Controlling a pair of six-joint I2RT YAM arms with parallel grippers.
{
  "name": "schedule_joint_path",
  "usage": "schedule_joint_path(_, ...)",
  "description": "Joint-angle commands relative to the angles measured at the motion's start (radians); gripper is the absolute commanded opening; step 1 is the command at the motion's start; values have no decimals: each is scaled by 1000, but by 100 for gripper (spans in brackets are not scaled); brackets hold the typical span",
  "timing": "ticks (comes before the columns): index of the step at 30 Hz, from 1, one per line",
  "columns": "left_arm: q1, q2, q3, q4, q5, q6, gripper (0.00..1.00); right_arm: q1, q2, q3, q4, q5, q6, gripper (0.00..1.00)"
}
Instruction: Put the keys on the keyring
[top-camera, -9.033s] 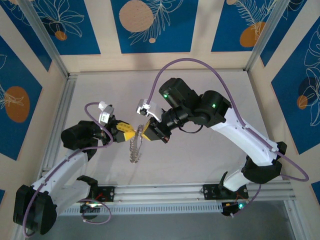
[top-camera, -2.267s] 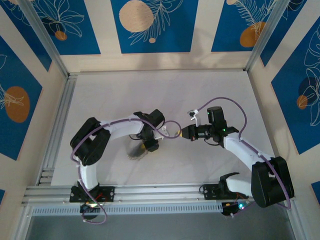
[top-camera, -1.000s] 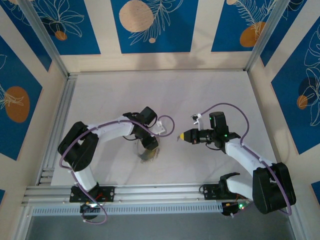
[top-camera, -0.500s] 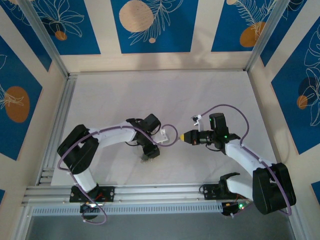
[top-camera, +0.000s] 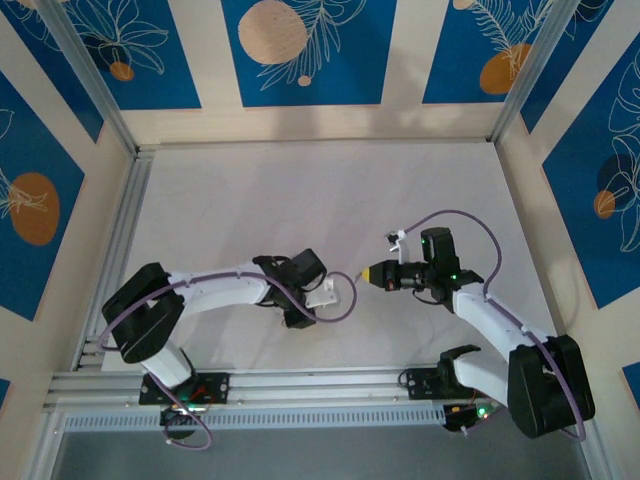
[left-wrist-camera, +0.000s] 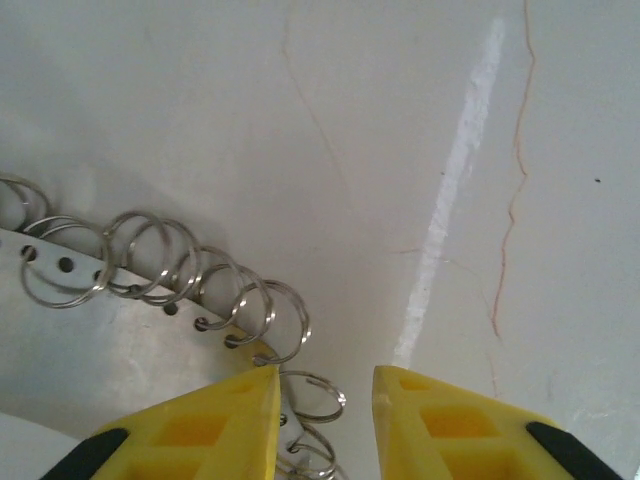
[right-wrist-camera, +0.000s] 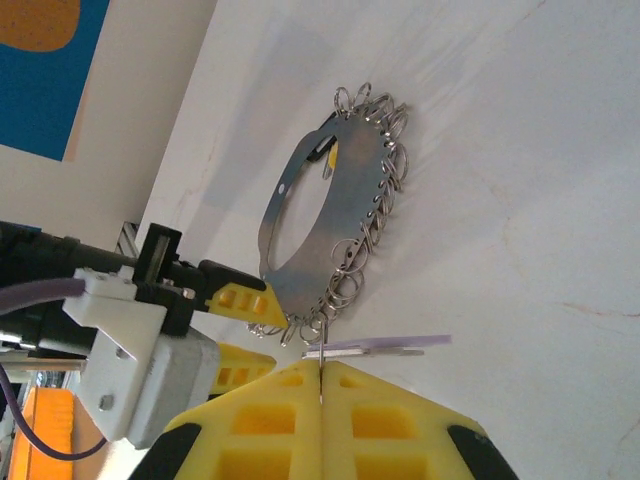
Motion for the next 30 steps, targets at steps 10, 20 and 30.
schedule_joint_path(10,-65,55,-14,85,-134,12,26,-10,-78,-8,-59,25,-7,0)
schedule_joint_path(20,-106,116,-14,102,-272,21,19,-60,-133,-11,-100,27,-20,0)
schedule_joint_path(30,-126,124,-8,137,-449,-8,1,-86,-152,-14,-94,5,-12,0)
